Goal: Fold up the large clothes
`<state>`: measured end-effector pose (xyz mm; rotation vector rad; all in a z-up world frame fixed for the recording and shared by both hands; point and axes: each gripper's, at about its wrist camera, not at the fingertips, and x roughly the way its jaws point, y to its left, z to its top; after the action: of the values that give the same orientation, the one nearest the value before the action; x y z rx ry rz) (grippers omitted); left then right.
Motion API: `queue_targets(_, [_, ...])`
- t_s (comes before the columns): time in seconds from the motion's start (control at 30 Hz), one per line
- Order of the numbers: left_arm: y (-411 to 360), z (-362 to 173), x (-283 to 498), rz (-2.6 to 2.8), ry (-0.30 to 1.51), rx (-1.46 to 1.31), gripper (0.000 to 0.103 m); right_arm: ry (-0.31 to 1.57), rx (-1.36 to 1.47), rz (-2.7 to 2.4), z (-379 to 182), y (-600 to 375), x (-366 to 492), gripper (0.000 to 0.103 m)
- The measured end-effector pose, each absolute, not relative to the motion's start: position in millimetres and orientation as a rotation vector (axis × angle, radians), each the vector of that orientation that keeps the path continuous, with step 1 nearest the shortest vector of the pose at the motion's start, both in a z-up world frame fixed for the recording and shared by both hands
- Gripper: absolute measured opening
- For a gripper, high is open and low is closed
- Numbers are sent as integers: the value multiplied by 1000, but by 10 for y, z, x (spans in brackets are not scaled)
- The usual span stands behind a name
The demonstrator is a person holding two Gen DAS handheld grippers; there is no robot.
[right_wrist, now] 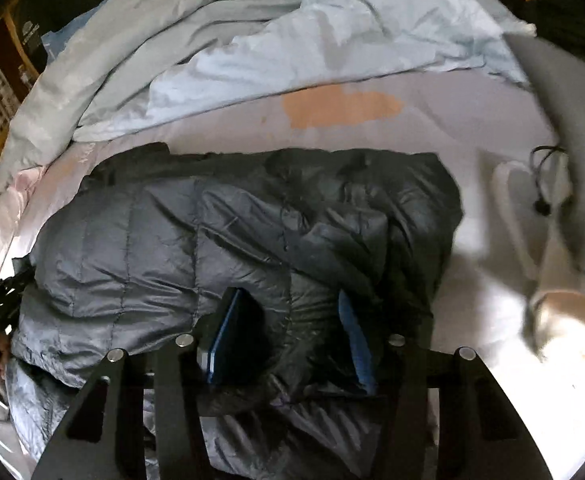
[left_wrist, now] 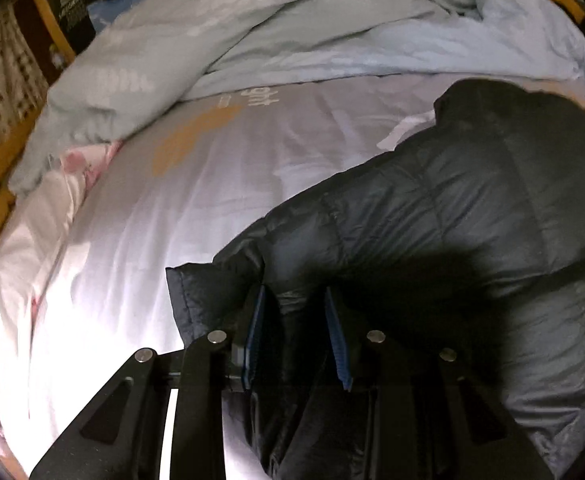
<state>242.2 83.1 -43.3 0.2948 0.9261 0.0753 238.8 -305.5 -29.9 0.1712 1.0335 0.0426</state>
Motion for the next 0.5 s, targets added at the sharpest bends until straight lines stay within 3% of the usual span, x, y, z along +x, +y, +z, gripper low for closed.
queue_targets(0.17, [891, -463, 2552, 77, 927, 257, 31, 1013, 5, -4, -352, -2775, 2282, 53])
queue_targets(0.27, [918, -409, 2512, 50, 912, 258, 31, 1020, 46, 7, -304, -2872, 2287, 53])
queue_targets(0.37, [1017, -65, 2136, 59, 726, 230, 32, 937, 110, 25, -46, -3002, 1984, 53])
queue_targets(0.4, [1027, 140, 1856, 18, 612, 229, 35, 905, 111, 57, 47, -3009, 1833, 53])
queue_targets(0.43, [1014, 283, 1635, -10, 542, 245, 48, 877, 94, 84, 142, -3003, 1664, 53])
queue_targets(0.47, [982, 415, 1428, -13, 500, 275, 54, 851, 66, 91, 235, -2982, 1483, 53])
queue_targets(0.5, [949, 514, 1272, -25, 495, 294, 54, 831, 39, 86, 307, -2961, 1339, 53])
